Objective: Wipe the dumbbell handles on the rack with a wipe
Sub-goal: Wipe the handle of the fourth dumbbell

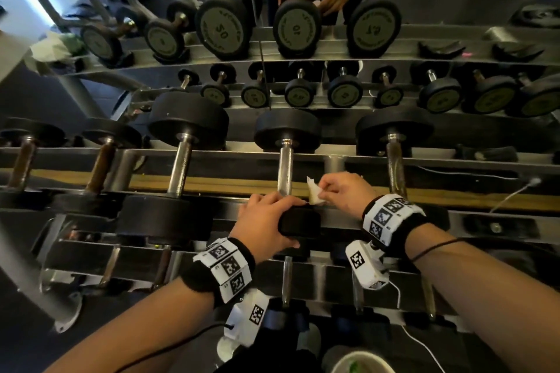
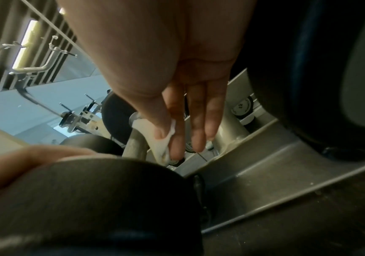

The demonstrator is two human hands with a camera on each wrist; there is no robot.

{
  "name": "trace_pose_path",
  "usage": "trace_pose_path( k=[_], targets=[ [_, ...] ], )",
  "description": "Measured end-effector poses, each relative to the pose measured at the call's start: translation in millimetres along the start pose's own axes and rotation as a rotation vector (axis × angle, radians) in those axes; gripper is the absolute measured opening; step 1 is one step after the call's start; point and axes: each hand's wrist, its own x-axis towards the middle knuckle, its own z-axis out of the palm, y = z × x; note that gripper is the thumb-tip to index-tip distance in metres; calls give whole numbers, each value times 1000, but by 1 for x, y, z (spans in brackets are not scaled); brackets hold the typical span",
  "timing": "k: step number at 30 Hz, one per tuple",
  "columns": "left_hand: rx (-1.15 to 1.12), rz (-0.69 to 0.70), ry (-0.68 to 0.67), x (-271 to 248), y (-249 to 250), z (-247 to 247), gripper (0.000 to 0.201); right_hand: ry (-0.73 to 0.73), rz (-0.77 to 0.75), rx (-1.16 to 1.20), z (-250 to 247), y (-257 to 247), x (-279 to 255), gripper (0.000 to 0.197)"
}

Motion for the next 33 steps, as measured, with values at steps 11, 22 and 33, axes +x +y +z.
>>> trace_pose_path(
  k=[11, 22, 33],
  targets=[
    [-124, 2, 181, 2, -5, 12, 60, 62, 119, 395, 34, -14, -20, 14],
    [-226, 11, 234, 0, -6, 11, 60, 298, 295, 550, 55, -29, -35, 10],
    [-465, 69, 85, 3, -27, -1, 63, 130, 193, 137, 28, -39, -19, 9]
  ],
)
